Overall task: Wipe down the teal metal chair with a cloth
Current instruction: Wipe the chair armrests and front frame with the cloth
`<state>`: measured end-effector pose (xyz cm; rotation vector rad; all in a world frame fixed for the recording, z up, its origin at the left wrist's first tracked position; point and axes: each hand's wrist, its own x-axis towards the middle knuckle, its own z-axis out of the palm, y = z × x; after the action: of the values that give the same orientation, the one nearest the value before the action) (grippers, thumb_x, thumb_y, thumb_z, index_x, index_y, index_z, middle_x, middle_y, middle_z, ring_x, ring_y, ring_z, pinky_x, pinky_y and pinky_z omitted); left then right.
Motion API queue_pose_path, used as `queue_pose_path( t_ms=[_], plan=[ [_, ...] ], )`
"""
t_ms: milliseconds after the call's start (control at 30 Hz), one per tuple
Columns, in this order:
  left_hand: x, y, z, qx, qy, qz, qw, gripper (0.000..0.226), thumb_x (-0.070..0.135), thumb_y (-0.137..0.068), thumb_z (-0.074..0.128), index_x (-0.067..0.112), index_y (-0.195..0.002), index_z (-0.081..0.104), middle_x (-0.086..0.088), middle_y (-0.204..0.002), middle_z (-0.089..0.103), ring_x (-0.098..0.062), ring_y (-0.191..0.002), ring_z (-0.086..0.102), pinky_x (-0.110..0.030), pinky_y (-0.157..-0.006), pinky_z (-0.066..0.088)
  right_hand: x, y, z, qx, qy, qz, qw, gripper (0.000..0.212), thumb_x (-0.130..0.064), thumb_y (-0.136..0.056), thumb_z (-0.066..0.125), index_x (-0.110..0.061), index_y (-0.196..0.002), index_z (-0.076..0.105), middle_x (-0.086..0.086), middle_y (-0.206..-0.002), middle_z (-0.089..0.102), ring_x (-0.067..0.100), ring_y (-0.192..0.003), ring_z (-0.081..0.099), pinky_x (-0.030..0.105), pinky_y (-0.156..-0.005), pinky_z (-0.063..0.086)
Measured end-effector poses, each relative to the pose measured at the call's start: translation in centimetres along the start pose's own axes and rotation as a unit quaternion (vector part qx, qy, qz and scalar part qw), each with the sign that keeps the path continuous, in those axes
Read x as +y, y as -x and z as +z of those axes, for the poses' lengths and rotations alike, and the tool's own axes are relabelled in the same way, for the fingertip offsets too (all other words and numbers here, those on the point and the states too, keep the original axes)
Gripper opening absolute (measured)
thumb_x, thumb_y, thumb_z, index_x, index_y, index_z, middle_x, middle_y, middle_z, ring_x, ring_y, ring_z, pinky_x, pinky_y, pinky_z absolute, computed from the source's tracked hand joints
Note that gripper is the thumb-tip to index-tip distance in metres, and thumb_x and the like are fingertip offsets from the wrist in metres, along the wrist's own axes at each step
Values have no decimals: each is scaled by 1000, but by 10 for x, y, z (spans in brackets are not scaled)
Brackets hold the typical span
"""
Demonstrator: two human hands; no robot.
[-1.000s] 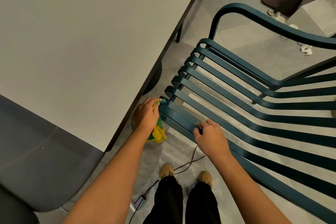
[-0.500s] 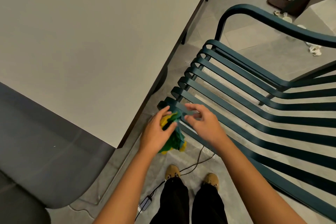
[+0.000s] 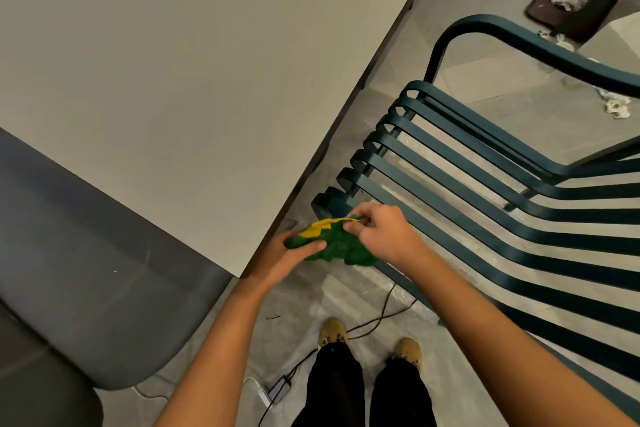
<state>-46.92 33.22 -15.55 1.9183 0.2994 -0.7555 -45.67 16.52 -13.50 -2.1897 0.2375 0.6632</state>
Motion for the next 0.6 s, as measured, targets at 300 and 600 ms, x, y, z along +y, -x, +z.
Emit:
queue_pose_path(
  t_ms=[300, 600],
  plan=[
    [-5, -8, 27, -19, -46, 7, 999, 95, 44, -62, 79, 27, -135, 21, 7, -128, 45, -9, -121, 43, -23, -101, 36, -5, -11, 21, 1, -318, 149, 936, 15, -8, -85, 59, -15, -72, 58, 13, -90, 66, 30, -80, 65, 42, -77, 54],
    [12, -32, 15, 115, -274, 16, 955, 57, 37, -92, 49, 13, -140, 31, -14, -138, 40, -31, -126, 40, -37, -99, 33, 7, -15, 4, 111, -195, 78, 971, 21, -23, -89, 54, -13, -103, 67, 2, -103, 62, 10, -90, 51, 22, -78, 37]
  ],
)
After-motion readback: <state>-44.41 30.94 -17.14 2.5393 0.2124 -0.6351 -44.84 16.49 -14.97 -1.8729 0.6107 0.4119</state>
